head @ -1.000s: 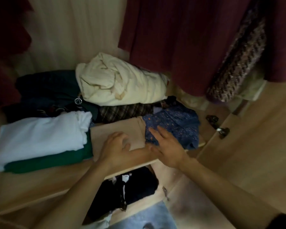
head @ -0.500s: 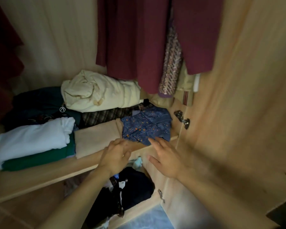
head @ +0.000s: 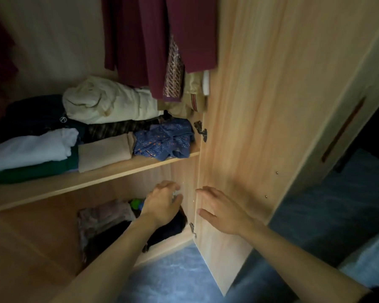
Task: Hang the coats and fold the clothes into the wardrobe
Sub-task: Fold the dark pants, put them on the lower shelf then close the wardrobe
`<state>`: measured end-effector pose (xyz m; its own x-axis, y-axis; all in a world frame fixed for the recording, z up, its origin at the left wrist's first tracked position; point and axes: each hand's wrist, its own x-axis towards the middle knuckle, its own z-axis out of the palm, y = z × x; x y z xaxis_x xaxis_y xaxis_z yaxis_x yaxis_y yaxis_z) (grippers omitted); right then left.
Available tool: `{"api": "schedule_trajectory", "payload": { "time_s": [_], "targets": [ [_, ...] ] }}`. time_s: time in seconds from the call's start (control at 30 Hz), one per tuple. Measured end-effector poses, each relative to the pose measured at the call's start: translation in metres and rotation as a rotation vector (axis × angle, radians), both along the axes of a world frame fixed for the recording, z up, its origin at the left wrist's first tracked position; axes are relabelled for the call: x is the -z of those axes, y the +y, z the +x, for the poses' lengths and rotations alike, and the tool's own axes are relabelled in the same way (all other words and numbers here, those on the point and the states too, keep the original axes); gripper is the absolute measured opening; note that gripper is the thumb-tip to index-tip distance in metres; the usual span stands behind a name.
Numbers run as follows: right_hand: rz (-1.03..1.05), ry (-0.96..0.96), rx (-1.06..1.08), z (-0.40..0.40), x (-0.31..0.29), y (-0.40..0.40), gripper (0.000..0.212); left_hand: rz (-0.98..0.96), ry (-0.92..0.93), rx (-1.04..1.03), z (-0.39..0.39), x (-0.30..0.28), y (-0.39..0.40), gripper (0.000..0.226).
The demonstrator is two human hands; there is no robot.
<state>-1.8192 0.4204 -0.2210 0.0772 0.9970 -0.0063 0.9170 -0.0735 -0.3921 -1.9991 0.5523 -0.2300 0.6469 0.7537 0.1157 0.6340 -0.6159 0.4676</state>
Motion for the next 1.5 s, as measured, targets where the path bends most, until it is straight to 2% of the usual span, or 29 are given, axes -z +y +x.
{"api": "schedule_trajectory", "payload": {
  "time_s": [0.1, 0.2, 0.37, 0.6, 0.87, 1.1, 1.27, 1.5],
  "targets": [
    [0.038, -0.042, 0.131, 0.014, -0.003, -0.034, 0.061, -0.008, -0.064, 0.091, 0.02, -0.005, -0.018, 0.027],
    [0.058, -0.093, 0.281, 0.017, -0.007, -0.072, 0.063, -0.024, -0.11, 0.21, 0.039, -0.007, -0.041, 0.041],
    [0.071, -0.07, 0.522, 0.006, -0.004, -0.157, 0.056, 0.065, -0.175, 0.422, 0.059, 0.012, -0.098, 0.031],
    [-0.094, -0.115, 0.87, -0.011, 0.014, -0.303, 0.06, -0.023, -0.114, 0.741, 0.082, 0.053, -0.206, 0.055],
    [-0.025, -0.053, 1.152, -0.023, 0.019, -0.45, 0.064, -0.089, -0.145, 0.992, 0.119, 0.064, -0.303, 0.05],
    [0.018, 0.022, 1.304, -0.004, 0.039, -0.577, 0.064, -0.14, -0.083, 1.098, 0.179, 0.08, -0.42, 0.058],
    [0.003, 0.091, 1.35, 0.037, 0.064, -0.676, 0.063, -0.168, -0.005, 1.084, 0.222, 0.093, -0.522, 0.062],
    [-0.039, 0.191, 1.374, 0.094, 0.089, -0.757, 0.061, -0.158, 0.076, 1.062, 0.273, 0.1, -0.592, 0.044]
  ]
}}
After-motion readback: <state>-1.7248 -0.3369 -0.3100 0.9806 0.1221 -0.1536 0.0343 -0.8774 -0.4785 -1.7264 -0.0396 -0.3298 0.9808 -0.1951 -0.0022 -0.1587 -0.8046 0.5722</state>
